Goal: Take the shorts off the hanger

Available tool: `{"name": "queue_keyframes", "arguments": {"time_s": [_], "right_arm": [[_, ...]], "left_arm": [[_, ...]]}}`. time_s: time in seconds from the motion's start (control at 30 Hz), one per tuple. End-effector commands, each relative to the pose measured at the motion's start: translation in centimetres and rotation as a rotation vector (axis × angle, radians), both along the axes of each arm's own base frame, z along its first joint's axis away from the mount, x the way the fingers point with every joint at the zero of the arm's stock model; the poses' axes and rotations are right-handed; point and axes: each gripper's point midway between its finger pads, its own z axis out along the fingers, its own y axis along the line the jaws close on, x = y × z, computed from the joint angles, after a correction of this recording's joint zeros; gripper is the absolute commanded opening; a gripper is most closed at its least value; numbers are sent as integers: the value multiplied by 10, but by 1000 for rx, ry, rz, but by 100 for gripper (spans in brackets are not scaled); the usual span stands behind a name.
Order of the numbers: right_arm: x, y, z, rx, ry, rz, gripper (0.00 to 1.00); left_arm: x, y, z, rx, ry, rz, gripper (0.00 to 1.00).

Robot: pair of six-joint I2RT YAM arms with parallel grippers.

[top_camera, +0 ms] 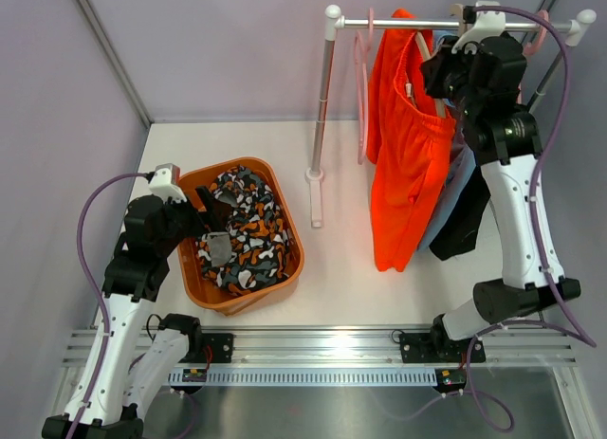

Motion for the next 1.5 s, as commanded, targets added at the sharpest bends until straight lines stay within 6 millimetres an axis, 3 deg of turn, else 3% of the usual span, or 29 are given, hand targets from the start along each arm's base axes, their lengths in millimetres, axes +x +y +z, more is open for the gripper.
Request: {"name": "queue_keyframes", "arguments": {"time_s": [0.0,0.17,0.23,0.27,0.4,0.5,0.53,0.6,0.63,0.73,0.93,0.97,1.07,1.17,1.47], "right_arm": [[-42,-12,42,36,-103,-31,0],[-69,-19,6,46,32,-59,0],[-94,-15,-1,69,57,-40,0],[-97,-12,-25,60,112,-42,0],[-137,10,-70,63,217,1,0],[-171,40,-114,37,327,94,0],[-175,38,-123,41,351,84,0],[-196,52,-135,60,380,136,0],[-202,54,-151,50,411,137,0],[-224,63,-168,70,448,181,0],[-247,73,-179,38,473,227,0],[-247,74,-179,36,472,228,0],[-249,80,-179,35,467,240,0],[-250,85,-180,29,468,245,0],[-246,99,-186,-9,471,243,0]], "left_arm": [[5,-6,14,-11,-61,-40,99],[3,-15,19,-32,-84,-89,99],[1,-23,23,-53,-108,-133,99],[1,-25,30,-62,-136,-148,99],[-5,-44,36,-89,-156,-243,99],[-6,-56,42,-74,-155,-276,98],[-7,-59,42,-71,-154,-283,98],[-13,-73,44,-66,-154,-323,98],[-12,-72,48,-61,-162,-302,98],[-17,-91,49,-59,-154,-338,98],[-22,-143,60,-71,-169,-398,98],[-25,-161,56,-70,-160,-437,98],[-25,-193,58,-79,-154,-466,98],[-22,-211,67,-118,-171,-464,98],[-15,-270,66,-119,-153,-523,98]]}}
